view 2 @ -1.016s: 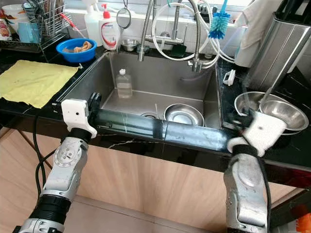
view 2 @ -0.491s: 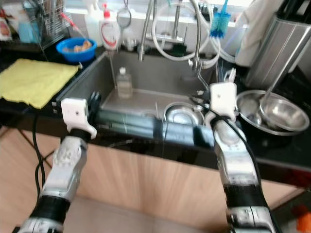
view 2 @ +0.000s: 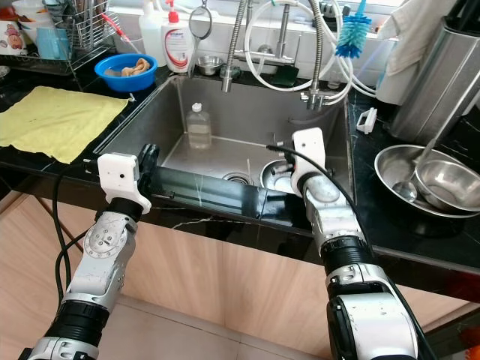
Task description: Kitchen organization
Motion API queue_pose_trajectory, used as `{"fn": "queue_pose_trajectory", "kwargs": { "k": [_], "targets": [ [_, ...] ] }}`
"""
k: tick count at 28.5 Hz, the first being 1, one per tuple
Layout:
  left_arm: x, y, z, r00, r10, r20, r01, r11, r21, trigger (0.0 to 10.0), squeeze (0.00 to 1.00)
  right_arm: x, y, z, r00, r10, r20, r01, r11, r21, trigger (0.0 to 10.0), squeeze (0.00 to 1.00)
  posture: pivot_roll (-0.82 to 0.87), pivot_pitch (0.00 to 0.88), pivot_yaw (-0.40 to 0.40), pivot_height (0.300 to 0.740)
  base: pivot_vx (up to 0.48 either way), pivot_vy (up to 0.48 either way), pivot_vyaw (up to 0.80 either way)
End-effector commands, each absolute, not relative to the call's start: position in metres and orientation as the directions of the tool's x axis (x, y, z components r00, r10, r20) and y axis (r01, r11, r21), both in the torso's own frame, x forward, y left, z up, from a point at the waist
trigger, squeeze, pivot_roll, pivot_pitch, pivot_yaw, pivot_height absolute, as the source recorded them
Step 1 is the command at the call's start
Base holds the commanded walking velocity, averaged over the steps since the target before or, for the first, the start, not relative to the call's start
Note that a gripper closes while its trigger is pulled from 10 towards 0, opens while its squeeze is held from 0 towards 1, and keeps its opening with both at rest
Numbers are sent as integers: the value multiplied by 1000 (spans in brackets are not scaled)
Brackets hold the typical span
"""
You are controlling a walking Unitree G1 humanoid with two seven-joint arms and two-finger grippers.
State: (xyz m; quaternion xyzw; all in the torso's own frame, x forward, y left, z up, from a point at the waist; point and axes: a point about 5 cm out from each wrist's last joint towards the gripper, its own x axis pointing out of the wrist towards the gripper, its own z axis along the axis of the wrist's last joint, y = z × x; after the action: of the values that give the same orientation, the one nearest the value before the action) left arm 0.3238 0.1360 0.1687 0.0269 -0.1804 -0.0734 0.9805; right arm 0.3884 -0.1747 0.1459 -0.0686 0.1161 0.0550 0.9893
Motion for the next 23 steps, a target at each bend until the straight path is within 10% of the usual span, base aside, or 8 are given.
{"fn": "queue_pose_trajectory", "kwargs": {
  "k": [1,10,11,12,13,23],
  "targets": [
    [322,136,171,921,-159,356,135,987,91,10000,0,391,-175,150,971,93,-220,-122,985,-121,10000,1000,102,0,-30,740,0,0,0],
    [323,133,170,920,-172,352,150,985,90,10000,0,394,-182,161,990,43,-133,-61,989,-132,10000,1000,92,0,-24,740,0,0,0],
    [323,133,171,920,-173,352,150,984,91,10000,0,396,-183,178,1000,20,-18,-23,983,-183,10000,553,94,0,-23,740,0,0,0],
    [323,133,171,920,-173,352,150,985,91,10000,0,396,-183,182,1000,13,15,-10,979,-204,10000,553,94,0,-23,740,0,0,0],
    [323,134,171,920,-171,352,148,985,91,10000,0,394,-183,192,996,-3,87,22,975,-220,10000,0,94,0,-25,740,0,0,0],
    [321,134,170,922,-170,349,148,985,89,10000,0,350,-200,199,948,-181,263,225,963,-149,10000,0,86,0,-29,740,0,0,0]
  ]
}}
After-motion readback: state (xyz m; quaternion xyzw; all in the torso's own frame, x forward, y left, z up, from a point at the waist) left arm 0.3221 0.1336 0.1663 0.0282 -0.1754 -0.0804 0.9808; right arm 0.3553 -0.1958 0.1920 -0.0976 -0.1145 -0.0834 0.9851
